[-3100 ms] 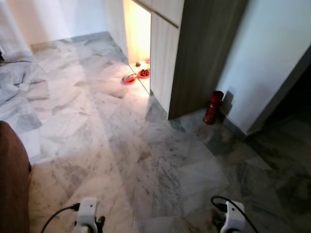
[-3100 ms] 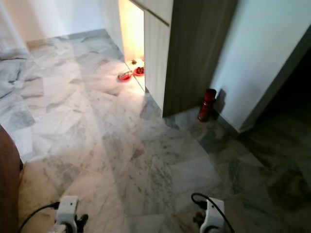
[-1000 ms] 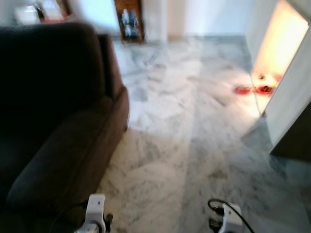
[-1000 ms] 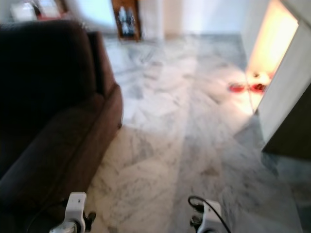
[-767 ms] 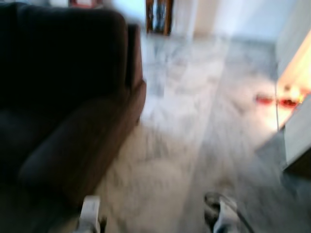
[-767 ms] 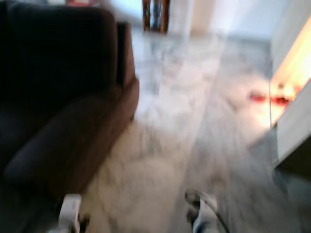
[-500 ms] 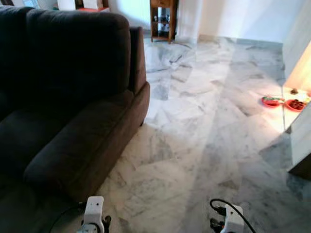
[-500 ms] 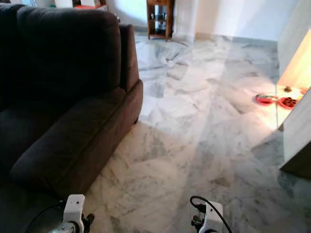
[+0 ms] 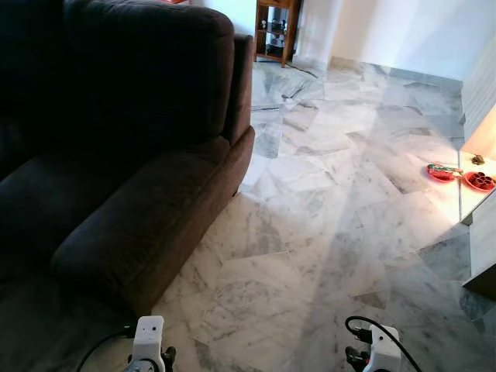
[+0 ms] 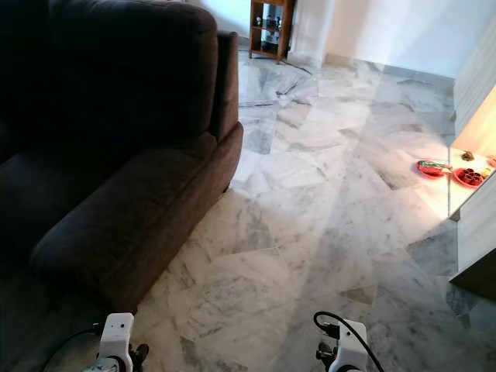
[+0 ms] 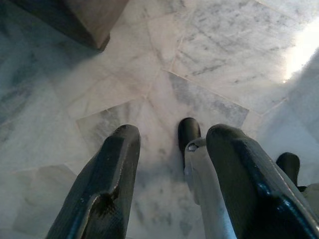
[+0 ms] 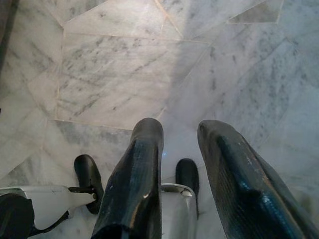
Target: Move the pillow to the sofa from floor
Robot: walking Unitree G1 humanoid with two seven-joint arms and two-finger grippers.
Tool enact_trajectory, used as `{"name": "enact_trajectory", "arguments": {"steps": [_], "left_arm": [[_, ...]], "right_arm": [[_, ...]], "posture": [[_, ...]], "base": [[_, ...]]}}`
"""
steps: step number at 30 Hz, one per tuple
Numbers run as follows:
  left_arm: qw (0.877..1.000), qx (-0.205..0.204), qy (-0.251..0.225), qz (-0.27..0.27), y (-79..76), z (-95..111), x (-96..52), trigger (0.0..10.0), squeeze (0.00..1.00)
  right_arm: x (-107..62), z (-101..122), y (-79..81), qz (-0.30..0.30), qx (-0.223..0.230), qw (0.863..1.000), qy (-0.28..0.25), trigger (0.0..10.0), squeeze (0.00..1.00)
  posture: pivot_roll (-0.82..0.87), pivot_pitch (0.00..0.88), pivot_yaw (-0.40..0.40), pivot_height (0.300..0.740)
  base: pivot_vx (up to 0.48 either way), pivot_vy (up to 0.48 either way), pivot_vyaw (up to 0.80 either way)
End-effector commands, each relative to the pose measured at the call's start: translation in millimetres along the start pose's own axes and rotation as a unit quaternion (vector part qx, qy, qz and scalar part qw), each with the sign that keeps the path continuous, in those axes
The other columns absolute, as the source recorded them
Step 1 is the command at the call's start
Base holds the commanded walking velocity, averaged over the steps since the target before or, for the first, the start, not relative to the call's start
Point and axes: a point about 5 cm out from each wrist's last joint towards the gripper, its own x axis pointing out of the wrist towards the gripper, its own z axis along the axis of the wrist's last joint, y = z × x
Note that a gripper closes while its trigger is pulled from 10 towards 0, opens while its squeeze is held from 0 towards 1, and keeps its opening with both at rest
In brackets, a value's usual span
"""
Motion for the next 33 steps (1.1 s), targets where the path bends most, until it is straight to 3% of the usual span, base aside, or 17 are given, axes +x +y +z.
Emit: {"name": "enact_trajectory", "arguments": {"steps": [1,14,33], "left_arm": [[1.000,-0.004,0.013,0.008,5.3,-8,-1.7,10.0,0.00],[1.000,0.001,0.022,0.015,14.7,-14,-3.9,10.0,0.00],[1.000,-0.004,0.021,0.012,8.5,-13,-2.9,10.0,0.00]], "right_arm": [[-1.0,-7,-0.3,-0.004,0.004,1.000,0.012,10.0,0.00],[0.2,-14,12.5,0.002,0.008,1.000,0.019,10.0,0.00],[-1.0,-14,6.4,-0.001,0.004,1.000,0.020,10.0,0.00]], "posture": [[-0.05,0.000,-0.012,0.740],[-0.05,0.000,0.004,0.740],[-0.04,0.000,-0.012,0.740]], "base": [[0.000,0.345,0.00],[0.000,0.351,0.00],[0.000,0.391,0.00]]}}
